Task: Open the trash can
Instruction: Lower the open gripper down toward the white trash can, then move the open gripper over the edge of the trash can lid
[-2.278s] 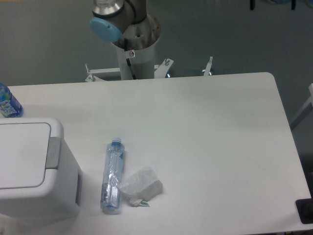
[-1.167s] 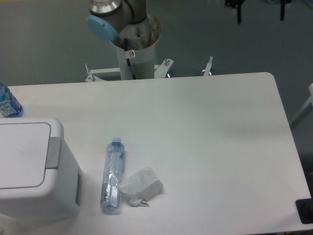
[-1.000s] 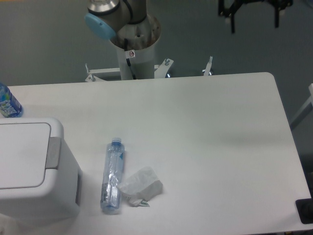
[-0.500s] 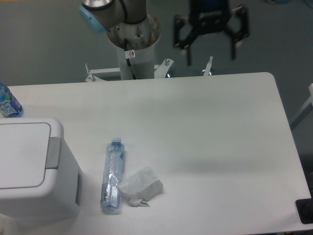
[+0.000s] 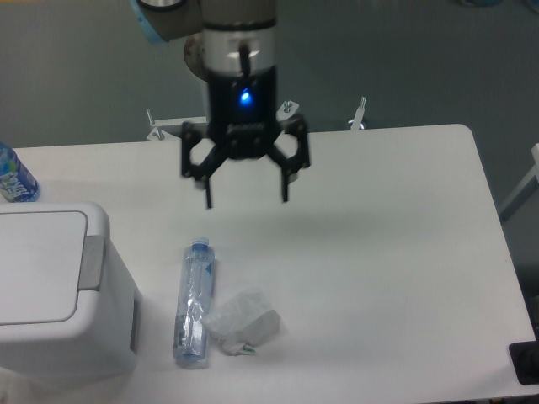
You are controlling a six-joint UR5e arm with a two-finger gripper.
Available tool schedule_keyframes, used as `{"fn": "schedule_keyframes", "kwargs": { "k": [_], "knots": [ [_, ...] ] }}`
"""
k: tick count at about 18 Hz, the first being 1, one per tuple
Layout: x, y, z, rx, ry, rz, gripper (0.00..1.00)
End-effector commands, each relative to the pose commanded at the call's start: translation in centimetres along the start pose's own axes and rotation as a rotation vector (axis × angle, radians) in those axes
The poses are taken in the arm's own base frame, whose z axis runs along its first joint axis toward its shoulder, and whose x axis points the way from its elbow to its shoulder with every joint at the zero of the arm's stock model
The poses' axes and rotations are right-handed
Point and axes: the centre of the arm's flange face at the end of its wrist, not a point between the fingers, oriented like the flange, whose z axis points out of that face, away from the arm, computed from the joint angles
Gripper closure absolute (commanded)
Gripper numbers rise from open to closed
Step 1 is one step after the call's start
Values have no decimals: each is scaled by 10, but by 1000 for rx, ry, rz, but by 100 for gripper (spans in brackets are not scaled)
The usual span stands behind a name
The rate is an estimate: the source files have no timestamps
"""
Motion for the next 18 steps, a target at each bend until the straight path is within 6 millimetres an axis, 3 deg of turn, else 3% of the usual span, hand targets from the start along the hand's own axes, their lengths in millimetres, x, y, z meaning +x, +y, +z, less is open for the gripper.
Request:
{"fn": "schedule_keyframes", "kwargs": {
  "k": [3, 18],
  "knots": [
    [15, 2, 18, -26, 16, 5, 0],
    [67, 0, 53, -59, 58, 24, 0]
  ]
}}
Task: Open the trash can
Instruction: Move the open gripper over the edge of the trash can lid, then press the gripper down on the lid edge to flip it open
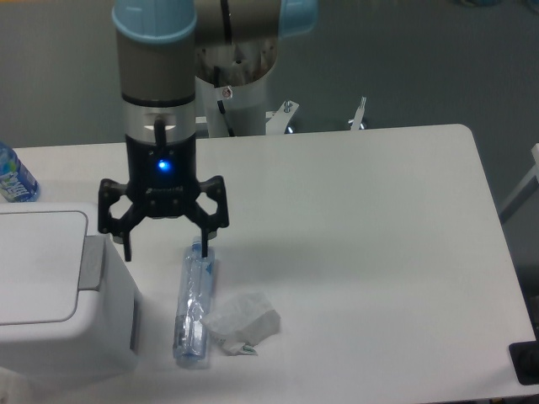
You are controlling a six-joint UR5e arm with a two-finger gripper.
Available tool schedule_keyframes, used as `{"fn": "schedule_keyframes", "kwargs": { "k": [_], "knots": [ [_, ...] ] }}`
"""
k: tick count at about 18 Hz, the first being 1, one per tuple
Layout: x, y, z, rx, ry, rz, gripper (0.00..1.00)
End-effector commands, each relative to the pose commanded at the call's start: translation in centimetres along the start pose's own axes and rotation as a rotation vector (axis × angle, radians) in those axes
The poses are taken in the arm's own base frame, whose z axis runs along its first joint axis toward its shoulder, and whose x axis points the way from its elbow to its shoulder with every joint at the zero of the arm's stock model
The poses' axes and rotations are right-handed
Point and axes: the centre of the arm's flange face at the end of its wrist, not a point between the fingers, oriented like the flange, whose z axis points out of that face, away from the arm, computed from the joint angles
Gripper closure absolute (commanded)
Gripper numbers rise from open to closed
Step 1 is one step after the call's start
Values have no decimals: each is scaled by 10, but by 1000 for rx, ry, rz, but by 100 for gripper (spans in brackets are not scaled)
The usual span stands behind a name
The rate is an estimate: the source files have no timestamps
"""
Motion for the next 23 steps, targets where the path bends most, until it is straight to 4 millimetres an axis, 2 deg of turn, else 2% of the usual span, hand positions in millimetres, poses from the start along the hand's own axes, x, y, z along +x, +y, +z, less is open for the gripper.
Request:
{"fn": "schedule_keyframes", "kwargs": {
  "k": [3, 12, 23],
  "knots": [
    [9, 3, 4, -8, 8, 12, 0],
    [16, 6, 15, -27, 13, 22, 0],
    [20, 8, 19, -34, 3, 29, 0]
  ]
}}
